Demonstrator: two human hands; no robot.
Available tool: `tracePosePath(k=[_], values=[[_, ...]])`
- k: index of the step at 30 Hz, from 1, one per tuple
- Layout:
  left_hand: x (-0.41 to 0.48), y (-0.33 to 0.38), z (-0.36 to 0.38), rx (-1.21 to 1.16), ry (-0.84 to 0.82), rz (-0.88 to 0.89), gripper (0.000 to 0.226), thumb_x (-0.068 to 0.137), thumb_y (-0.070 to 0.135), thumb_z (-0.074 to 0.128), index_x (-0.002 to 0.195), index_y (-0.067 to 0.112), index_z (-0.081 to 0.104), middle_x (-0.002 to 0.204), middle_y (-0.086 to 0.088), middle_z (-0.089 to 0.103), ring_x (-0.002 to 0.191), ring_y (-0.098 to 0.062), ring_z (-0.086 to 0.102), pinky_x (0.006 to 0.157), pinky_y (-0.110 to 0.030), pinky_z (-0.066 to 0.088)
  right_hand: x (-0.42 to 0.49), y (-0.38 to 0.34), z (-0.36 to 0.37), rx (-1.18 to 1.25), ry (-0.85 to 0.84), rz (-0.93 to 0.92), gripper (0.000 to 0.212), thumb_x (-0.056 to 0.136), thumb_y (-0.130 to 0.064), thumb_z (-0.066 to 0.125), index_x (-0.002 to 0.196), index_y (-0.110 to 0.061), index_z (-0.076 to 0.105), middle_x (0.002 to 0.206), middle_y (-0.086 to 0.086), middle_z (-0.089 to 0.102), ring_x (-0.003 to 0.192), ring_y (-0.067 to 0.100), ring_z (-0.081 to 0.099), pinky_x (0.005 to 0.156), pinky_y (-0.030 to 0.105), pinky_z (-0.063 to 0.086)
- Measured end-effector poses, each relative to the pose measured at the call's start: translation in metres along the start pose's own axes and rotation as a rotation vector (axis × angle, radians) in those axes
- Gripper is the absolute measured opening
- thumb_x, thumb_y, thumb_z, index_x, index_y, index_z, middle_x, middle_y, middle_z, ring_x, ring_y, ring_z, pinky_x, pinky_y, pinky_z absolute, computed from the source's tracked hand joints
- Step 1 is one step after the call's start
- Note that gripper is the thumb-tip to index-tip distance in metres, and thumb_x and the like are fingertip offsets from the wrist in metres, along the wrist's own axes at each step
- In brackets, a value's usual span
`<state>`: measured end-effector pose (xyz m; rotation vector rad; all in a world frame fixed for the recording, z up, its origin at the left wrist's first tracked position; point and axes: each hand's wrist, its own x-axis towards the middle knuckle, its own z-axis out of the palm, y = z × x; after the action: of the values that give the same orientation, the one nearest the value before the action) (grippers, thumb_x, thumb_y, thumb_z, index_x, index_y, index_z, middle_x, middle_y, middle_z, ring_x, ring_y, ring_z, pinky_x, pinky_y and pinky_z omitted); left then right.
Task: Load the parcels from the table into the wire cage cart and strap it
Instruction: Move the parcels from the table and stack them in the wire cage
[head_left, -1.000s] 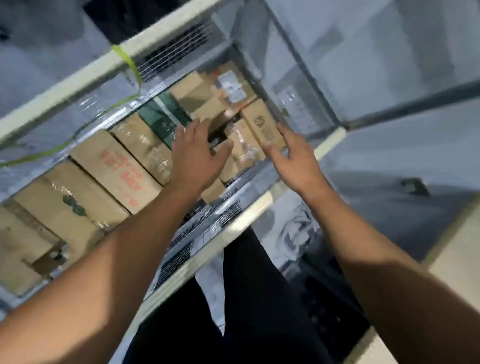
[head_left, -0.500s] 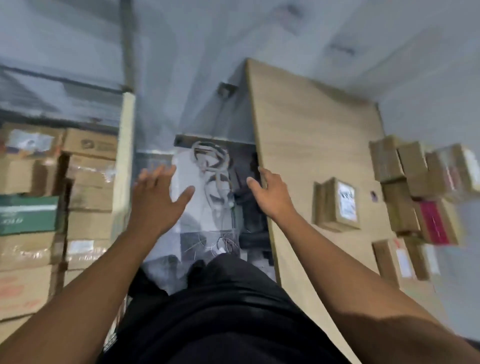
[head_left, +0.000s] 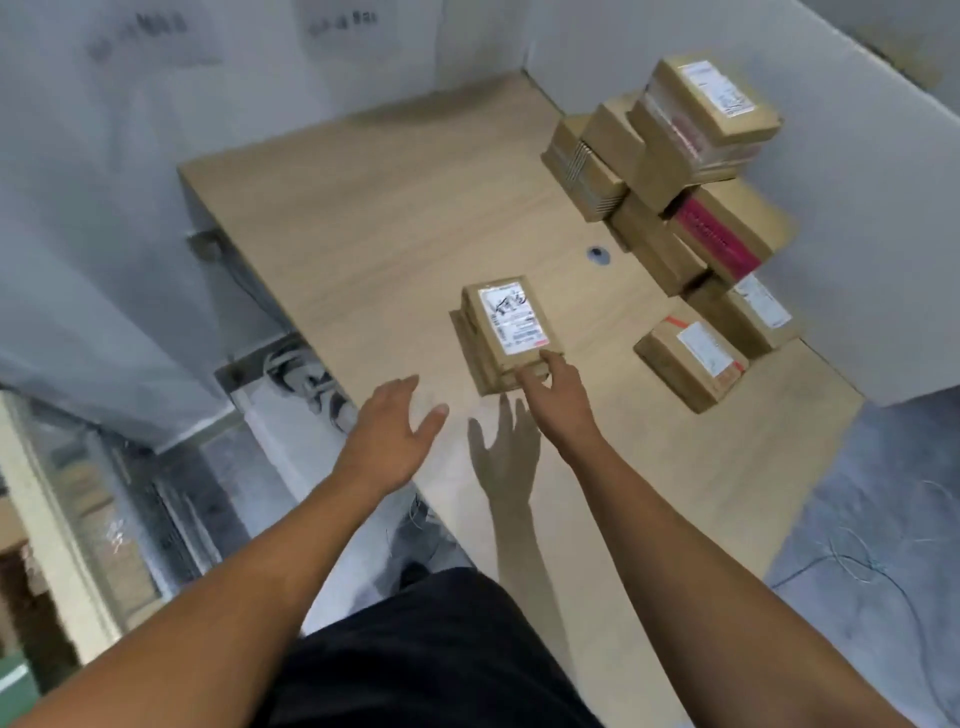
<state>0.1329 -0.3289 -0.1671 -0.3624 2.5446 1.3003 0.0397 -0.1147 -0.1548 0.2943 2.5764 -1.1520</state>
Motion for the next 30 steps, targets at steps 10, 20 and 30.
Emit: tracePosePath(k=[10,20,30], values=[[0.090,0.068,0.064,-0.111,-0.104,-0.149,0.069,0.104,0.052,0.052,0.162,0.025,0.027,0.167,-0.002,0.032,0.146,-0.020,0.041,0.103,-0.025,0.033,0.104,0.032,-0.038,0.079,-0.100,0.049,0.079,0.098,-0.052,0.061,0.161,-0.016,0.032,0.163,0.012,0.036,0.148,0.032,0.038,0.120,0.050,0.036],[0.083,0.039,0.051,-0.538,0.115,-0.396,0.047,0.096,0.064,0.055,0.114,0.022,0.046,0.119,-0.007,0.066,0.106,-0.023,0.067,0.097,-0.044,0.054,0.073,0.017,0.026,0.276,-0.258,0.025,0.054,0.086,-0.061,0.066,0.128,-0.028,0.056,0.128,0.012,0.063,0.109,0.024,0.067,0.095,0.046,0.057],[-0.023,-0.098,-0.069,-0.800,0.814,-0.448,0.037,0.099,0.043,0.066,0.129,0.029,0.048,0.130,0.003,0.063,0.116,-0.015,0.065,0.091,-0.031,0.054,-0.025,-0.102,0.205,0.226,-0.611,-0.290,0.035,0.086,-0.050,0.075,0.110,-0.040,0.053,0.122,0.004,0.064,0.104,0.016,0.067,0.087,0.042,0.060]])
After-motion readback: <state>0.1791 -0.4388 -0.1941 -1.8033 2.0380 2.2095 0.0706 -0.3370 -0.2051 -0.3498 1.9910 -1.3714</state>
